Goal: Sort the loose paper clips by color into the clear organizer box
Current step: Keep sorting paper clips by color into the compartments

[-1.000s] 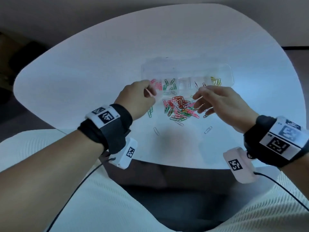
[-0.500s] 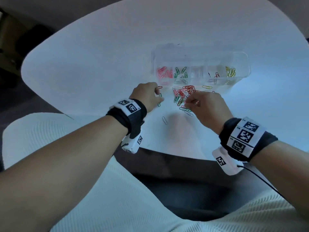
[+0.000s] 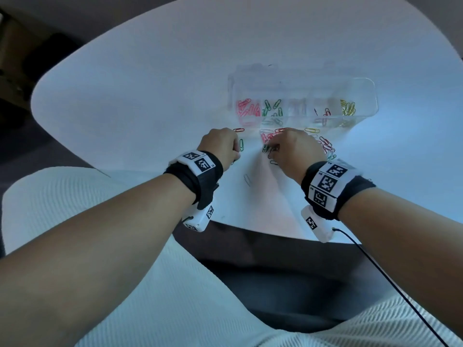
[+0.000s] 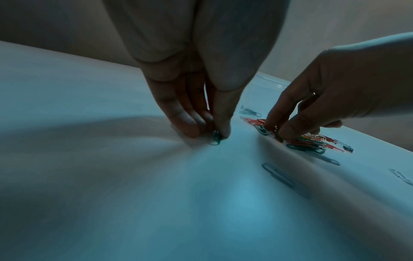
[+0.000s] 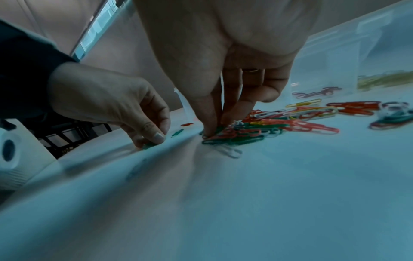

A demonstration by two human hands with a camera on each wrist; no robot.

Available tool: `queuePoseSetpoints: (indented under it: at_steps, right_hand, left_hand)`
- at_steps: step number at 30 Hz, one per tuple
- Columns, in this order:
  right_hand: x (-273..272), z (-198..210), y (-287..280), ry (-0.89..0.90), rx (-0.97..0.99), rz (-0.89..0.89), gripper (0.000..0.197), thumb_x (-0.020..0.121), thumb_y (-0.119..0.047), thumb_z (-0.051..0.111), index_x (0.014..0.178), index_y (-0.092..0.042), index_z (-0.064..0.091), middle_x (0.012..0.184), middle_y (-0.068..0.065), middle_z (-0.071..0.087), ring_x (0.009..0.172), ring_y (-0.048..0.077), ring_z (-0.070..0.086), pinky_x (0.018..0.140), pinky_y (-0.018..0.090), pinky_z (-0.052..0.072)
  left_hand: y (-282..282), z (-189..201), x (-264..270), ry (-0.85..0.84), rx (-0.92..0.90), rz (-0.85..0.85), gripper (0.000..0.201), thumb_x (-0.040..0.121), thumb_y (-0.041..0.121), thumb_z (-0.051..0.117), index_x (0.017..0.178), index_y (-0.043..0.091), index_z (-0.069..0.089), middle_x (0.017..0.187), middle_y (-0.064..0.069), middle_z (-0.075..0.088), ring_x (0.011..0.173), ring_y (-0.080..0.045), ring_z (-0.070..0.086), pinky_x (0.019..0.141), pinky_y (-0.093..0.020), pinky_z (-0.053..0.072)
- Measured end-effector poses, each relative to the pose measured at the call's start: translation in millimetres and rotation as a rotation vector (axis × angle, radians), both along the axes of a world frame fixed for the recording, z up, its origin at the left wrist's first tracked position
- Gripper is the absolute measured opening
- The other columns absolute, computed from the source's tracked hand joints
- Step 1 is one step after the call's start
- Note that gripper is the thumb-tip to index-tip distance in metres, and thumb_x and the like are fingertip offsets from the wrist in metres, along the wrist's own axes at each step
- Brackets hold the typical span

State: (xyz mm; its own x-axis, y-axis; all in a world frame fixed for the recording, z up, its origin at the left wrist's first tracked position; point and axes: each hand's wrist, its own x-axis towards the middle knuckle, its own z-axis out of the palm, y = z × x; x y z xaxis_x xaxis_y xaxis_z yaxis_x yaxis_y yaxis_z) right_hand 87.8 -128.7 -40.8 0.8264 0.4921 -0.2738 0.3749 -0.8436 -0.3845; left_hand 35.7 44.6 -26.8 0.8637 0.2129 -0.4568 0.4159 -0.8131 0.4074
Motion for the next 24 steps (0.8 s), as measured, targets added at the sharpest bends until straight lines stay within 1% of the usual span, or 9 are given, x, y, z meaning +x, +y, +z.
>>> queuePoseSetpoints:
  at_steps: [3,8,10,12,14,17,19,21,24]
  right_hand:
    - [1.6,-1.8,-3.3,0.013,0.02,-0.038,0.014,0.088,-0.018,0.064,0.098,-0.018,0.074,0.103,0.005,0.064,0.09,0.028,0.06,0.069,0.027,0.04]
    - [1.7,-3.4,-8.8,0.029,0.054,-0.076,0.01,0.088,-0.019,0.067,0.092,-0.012,0.072,0.102,0.005,0.058,0.088,0.026,0.058,0.07,0.027,0.037]
    - [1.9,-3.1,-12.1,0.065,0.1,-0.109,0.009,0.088,-0.02,0.068,0.089,-0.011,0.071,0.094,0.002,0.055,0.082,0.021,0.054,0.07,0.026,0.037]
    - [3.5,0.2,-16.7,0.131,0.163,-0.185,0.008,0.088,-0.023,0.069,0.085,-0.015,0.07,0.086,-0.002,0.059,0.08,0.017,0.055,0.069,0.024,0.036]
    - [5.0,3.9,-22.3,0.184,0.226,-0.276,0.009,0.087,-0.025,0.07,0.081,-0.019,0.068,0.079,-0.005,0.064,0.078,0.014,0.057,0.069,0.023,0.038]
    - [5.8,4.6,-32.6,0.274,0.374,-0.424,0.008,0.083,-0.022,0.074,0.077,-0.024,0.07,0.077,-0.007,0.069,0.076,0.014,0.064,0.074,0.027,0.051]
    - [7.0,3.2,-38.0,0.293,0.427,-0.479,0.007,0.082,-0.02,0.074,0.08,-0.026,0.073,0.081,-0.002,0.072,0.08,0.016,0.068,0.08,0.03,0.055]
    - [7.9,3.0,-41.9,0.3,0.419,-0.491,0.007,0.083,-0.02,0.074,0.089,-0.023,0.076,0.081,0.0,0.073,0.071,0.012,0.066,0.073,0.028,0.054]
    - [7.1,6.0,-46.0,0.322,0.404,-0.513,0.008,0.084,-0.016,0.071,0.089,-0.018,0.077,0.064,-0.008,0.066,0.044,0.003,0.053,0.053,0.015,0.042]
  left_hand:
    - [-0.7,0.1,-0.9,-0.044,-0.077,-0.025,0.013,0.087,0.01,0.056,0.095,0.017,0.063,0.09,-0.003,0.065,0.082,-0.025,0.062,0.073,-0.029,0.051]
    - [-1.5,3.6,6.5,-0.101,-0.282,0.117,0.028,0.08,-0.001,0.055,0.096,0.018,0.066,0.081,0.001,0.06,0.062,-0.014,0.055,0.052,-0.015,0.046]
    - [0.3,4.4,8.3,-0.097,-0.344,0.178,0.03,0.077,-0.006,0.058,0.093,0.019,0.068,0.082,0.001,0.061,0.064,-0.015,0.057,0.056,-0.019,0.051]
    - [2.8,3.7,8.2,-0.095,-0.375,0.219,0.031,0.078,-0.009,0.06,0.09,0.018,0.067,0.084,0.002,0.063,0.071,-0.016,0.059,0.066,-0.027,0.056]
    - [4.8,3.0,8.0,-0.097,-0.395,0.251,0.034,0.079,-0.013,0.053,0.087,0.018,0.063,0.082,0.001,0.065,0.077,-0.018,0.061,0.071,-0.03,0.054]
    - [3.1,3.6,9.5,-0.08,-0.363,0.277,0.038,0.076,-0.013,0.031,0.078,0.018,0.054,0.081,-0.003,0.063,0.074,-0.02,0.055,0.062,-0.025,0.044]
    - [0.3,7.0,11.4,-0.083,-0.315,0.297,0.033,0.077,-0.009,0.03,0.077,0.014,0.054,0.084,-0.005,0.058,0.069,-0.022,0.048,0.056,-0.024,0.038]
    - [-3.0,10.3,11.7,-0.096,-0.27,0.282,0.029,0.081,-0.003,0.033,0.077,0.013,0.057,0.084,-0.004,0.057,0.06,-0.019,0.045,0.051,-0.022,0.035]
    - [-3.6,7.6,9.3,-0.087,-0.235,0.223,0.031,0.081,0.003,0.036,0.084,0.018,0.063,0.087,0.0,0.059,0.055,-0.017,0.047,0.05,-0.023,0.037]
